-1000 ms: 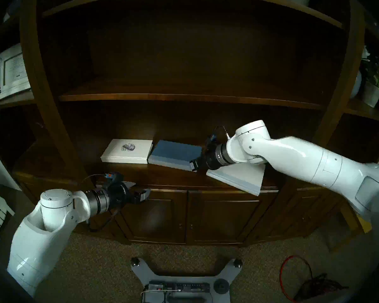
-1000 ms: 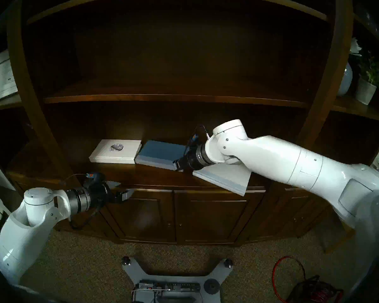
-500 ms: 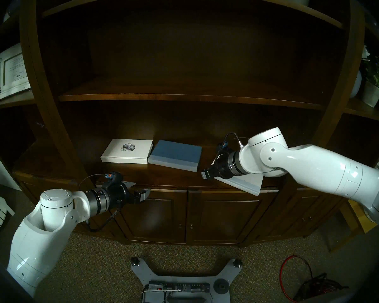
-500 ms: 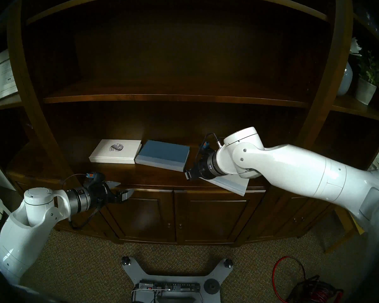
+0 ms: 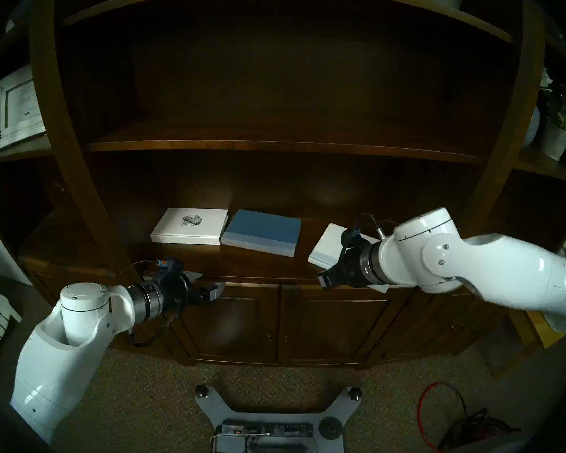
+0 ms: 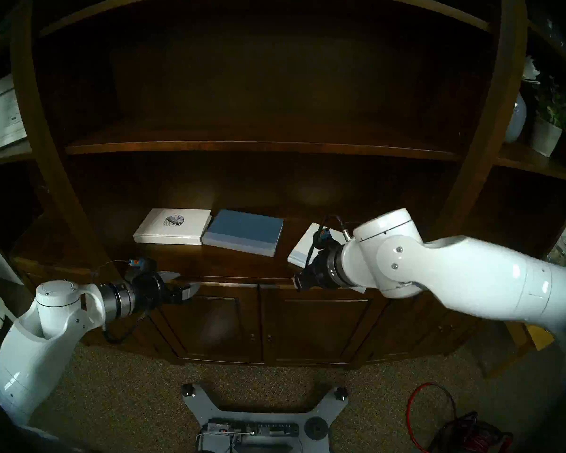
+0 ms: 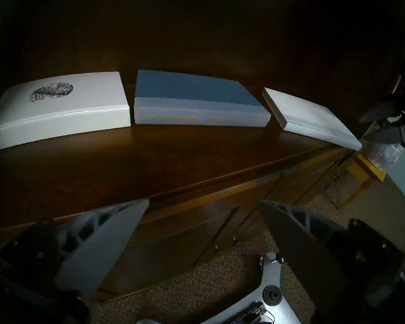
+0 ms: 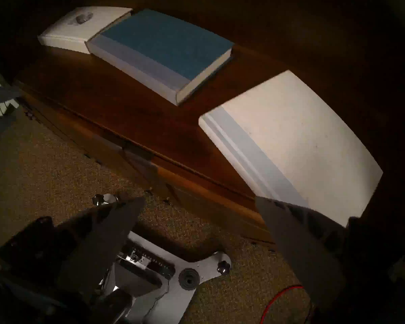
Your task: Close the books and align them horizontally on the shelf
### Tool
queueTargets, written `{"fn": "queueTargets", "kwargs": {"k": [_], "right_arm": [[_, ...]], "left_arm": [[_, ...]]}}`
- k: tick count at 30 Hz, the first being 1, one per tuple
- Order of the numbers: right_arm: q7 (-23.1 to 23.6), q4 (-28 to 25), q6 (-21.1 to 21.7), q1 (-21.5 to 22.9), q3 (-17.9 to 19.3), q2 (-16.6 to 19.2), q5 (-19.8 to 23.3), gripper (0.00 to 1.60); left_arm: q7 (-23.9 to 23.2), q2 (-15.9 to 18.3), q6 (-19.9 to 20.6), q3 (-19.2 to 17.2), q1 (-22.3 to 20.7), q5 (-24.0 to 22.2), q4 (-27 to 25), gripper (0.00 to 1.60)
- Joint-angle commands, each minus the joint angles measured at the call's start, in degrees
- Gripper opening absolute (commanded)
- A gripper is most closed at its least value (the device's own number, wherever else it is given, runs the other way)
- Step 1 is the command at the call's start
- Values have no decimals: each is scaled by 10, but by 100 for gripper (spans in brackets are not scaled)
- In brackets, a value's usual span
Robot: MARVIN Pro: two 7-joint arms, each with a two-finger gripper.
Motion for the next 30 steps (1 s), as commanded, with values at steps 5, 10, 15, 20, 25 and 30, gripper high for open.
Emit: {"fn": "queueTargets", "kwargs": {"k": [5,10,15,20,25,30], "right_arm": [[-108,-61,-63,-29,4,91,24,160],[-142,-64,-112,-36,13,122,32,160],[-141,-19,-156,-45,18,137,36,160],[-81,33,-183,-53,20,148,37,160],[-33,58,-193,-58,22,155,42,160],[34,66,-190,-59,25,162,38,160]], "left_arm": [[0,1,-5,-6,-11,-1,-11,160],[0,1,-6,-6,-11,-1,-12,160],[0,0,-6,-6,-11,0,-13,160],[0,0,-7,-7,-11,0,-13,160],[1,0,-7,-7,-11,0,-13,160],[1,0,-7,-7,-11,0,-14,160]]}}
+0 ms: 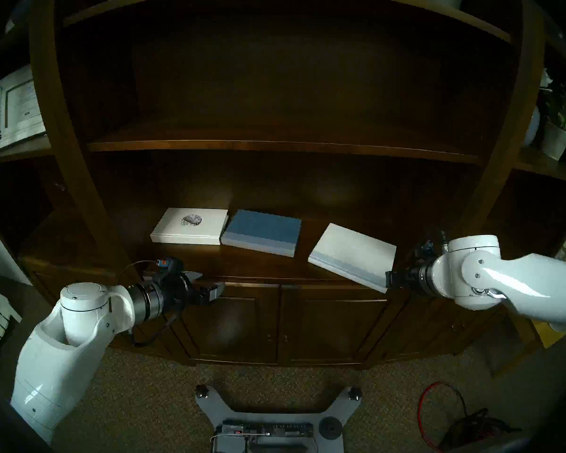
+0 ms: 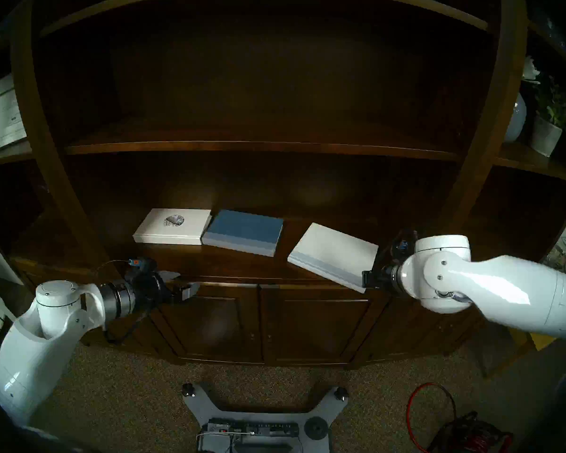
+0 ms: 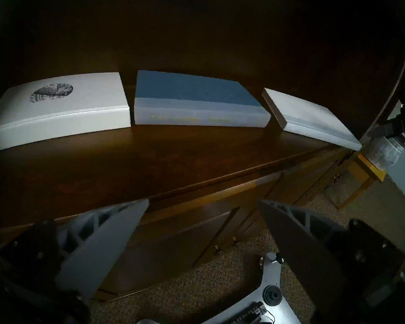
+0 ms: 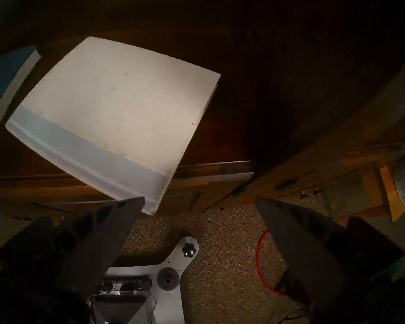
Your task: Close the books and align them horizontally on the shelf
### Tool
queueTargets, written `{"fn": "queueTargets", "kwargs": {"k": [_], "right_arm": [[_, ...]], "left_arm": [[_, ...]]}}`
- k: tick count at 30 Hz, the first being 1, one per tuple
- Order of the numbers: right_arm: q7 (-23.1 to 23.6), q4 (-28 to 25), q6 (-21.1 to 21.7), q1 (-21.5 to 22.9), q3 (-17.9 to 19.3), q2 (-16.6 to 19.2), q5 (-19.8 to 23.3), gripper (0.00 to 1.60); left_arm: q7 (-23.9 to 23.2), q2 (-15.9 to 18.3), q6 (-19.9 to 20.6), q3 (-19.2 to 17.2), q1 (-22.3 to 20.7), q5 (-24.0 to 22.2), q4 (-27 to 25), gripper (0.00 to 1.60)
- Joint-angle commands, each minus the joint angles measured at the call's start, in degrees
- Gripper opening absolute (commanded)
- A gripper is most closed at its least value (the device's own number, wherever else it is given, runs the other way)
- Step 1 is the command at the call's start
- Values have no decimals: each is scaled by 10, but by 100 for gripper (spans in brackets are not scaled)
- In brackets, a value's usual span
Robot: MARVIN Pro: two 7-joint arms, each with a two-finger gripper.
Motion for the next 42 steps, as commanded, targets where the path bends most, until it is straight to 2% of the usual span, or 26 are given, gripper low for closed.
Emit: {"fn": "queueTargets", "kwargs": {"k": [1,3,8,11,12,13,14,15,19,22,23,26,31,35,38,42], "right_arm": [[61,5,-3,6,19,20,-6,160],[96,10,0,5,19,22,-9,160],[139,20,11,-1,14,25,-19,160],[184,34,19,-6,7,25,-34,160],[184,34,19,-6,7,25,-34,160],[185,41,22,-7,6,16,-41,160],[223,54,29,-7,2,9,-59,160],[213,56,31,-7,3,1,-62,160],[264,72,37,-5,-3,-10,-101,160],[270,80,39,-4,-5,-21,-119,160],[287,91,42,-1,-7,-34,-134,160],[279,100,48,2,-9,-54,-150,160],[226,119,67,9,-15,-103,-181,160],[201,121,73,10,-22,-113,-193,160],[150,141,86,10,-28,-149,-211,160],[125,151,91,10,-35,-166,-227,160]], "left_arm": [[1,0,-7,-7,-11,0,-13,160],[1,0,-7,-7,-11,0,-13,160],[1,-1,-8,-7,-11,0,-14,160],[1,-1,-8,-7,-10,0,-14,160],[1,-1,-8,-7,-10,0,-14,160],[1,-1,-8,-7,-10,0,-14,160],[1,-1,-9,-7,-10,0,-14,160],[1,-1,-9,-7,-10,0,-14,160],[2,-1,-9,-7,-10,0,-14,160],[2,-1,-9,-7,-10,0,-14,160],[2,-1,-9,-7,-10,0,-14,160],[2,-1,-9,-7,-10,0,-14,160],[2,-1,-9,-7,-10,0,-14,160],[2,-1,-9,-7,-10,0,-14,160],[2,-1,-9,-7,-10,0,-14,160],[2,-1,-9,-7,-10,0,-14,160]]}}
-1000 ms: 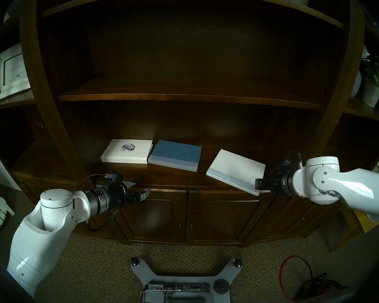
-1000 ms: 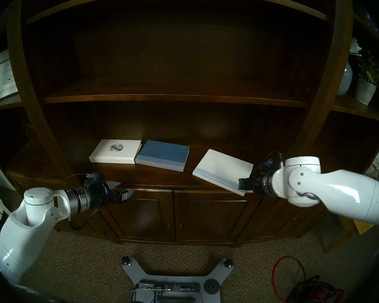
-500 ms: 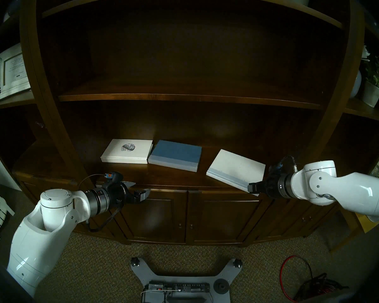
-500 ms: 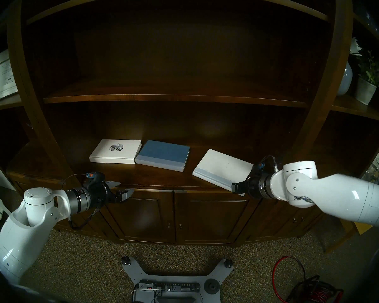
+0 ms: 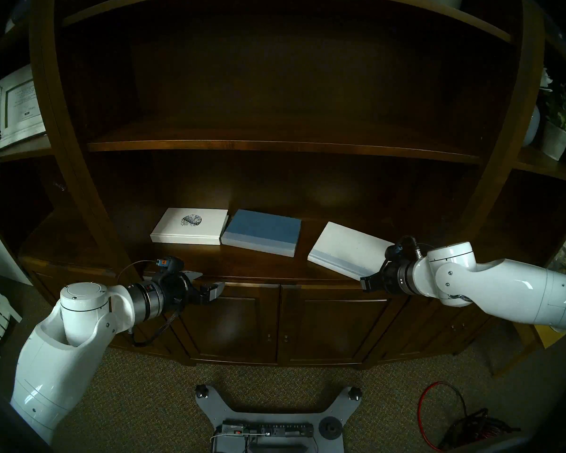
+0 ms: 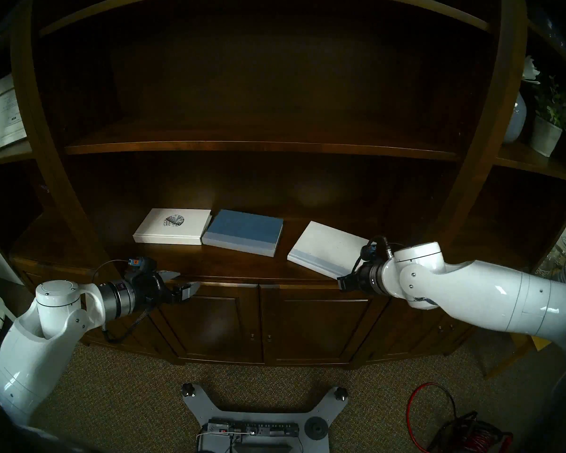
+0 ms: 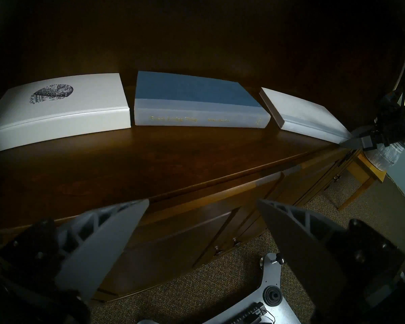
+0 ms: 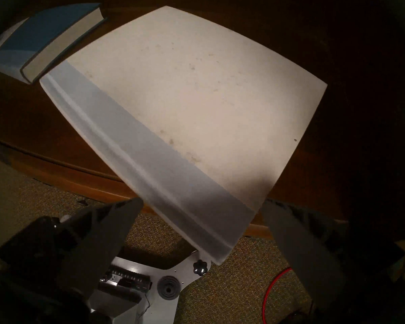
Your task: Close the books and align them horizontally on the shelf
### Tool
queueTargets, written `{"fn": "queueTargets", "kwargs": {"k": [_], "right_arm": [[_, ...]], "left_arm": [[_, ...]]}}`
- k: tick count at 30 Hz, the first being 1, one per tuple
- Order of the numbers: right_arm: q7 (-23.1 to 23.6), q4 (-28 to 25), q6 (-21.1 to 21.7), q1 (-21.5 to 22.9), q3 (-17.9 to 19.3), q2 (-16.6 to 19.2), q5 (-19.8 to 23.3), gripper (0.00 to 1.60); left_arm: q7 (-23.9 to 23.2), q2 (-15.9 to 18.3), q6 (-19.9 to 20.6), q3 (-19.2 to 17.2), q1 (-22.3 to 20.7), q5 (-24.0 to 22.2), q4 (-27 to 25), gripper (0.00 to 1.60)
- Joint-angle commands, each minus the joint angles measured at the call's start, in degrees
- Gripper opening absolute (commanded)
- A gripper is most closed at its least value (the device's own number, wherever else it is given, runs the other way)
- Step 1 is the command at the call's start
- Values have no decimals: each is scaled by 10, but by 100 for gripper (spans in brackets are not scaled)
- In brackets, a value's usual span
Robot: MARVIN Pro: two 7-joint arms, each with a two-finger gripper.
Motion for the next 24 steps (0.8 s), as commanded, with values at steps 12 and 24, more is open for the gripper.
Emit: {"fn": "queueTargets", "kwargs": {"k": [12,24], "right_arm": [[-152,35,22,22,-3,-95,-47,160],[-186,13,26,39,12,-69,-37,160]], "left_arm": [[1,-1,-8,-7,-10,0,-14,160],[1,0,-7,-7,-11,0,-13,160]]}}
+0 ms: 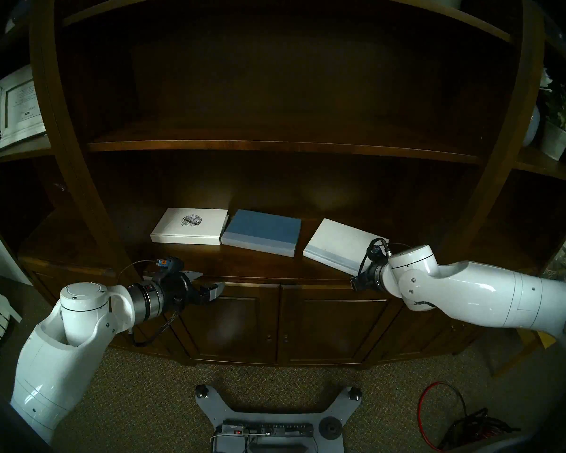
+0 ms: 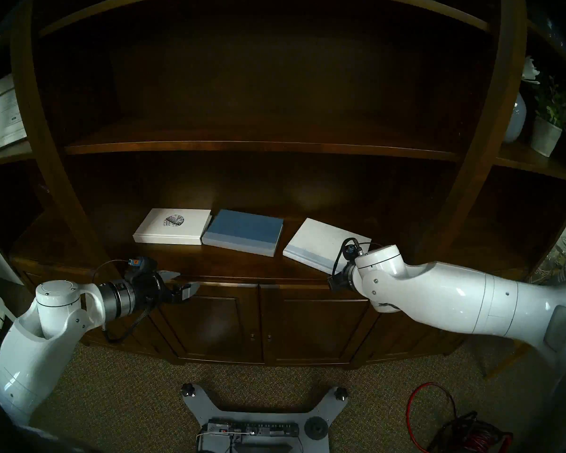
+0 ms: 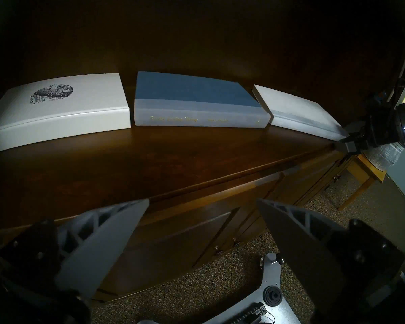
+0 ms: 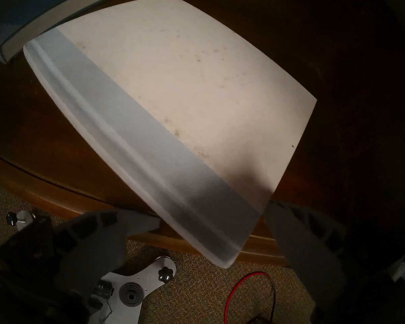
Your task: Close the books and align them horizontally on the shelf
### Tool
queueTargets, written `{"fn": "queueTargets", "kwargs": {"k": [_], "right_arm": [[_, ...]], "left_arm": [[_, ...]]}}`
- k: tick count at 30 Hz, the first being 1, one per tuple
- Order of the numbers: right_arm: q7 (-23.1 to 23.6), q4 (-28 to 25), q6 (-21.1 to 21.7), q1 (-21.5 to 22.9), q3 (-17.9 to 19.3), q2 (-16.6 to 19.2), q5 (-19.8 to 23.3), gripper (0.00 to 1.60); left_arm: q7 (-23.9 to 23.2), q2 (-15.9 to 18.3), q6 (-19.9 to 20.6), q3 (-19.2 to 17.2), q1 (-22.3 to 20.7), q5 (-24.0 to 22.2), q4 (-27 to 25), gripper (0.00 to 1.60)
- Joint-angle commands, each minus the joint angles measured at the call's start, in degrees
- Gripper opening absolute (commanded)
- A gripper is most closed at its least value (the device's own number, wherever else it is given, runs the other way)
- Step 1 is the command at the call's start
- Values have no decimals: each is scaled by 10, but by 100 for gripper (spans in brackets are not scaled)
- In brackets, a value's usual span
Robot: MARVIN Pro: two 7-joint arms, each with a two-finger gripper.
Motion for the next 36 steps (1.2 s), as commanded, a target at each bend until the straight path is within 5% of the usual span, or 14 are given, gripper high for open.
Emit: {"fn": "queueTargets", "kwargs": {"k": [1,13,22,36], "right_arm": [[-33,6,-6,36,30,24,-11,160],[-26,-45,-7,53,52,52,25,160],[-71,-116,-2,56,68,57,62,160],[-174,-135,-9,62,62,-49,136,160]], "left_arm": [[1,0,-7,-7,-11,0,-13,160],[0,0,-6,-6,-11,0,-12,160],[1,0,-7,-7,-11,0,-13,160],[1,0,-7,-7,-11,0,-13,160]]}}
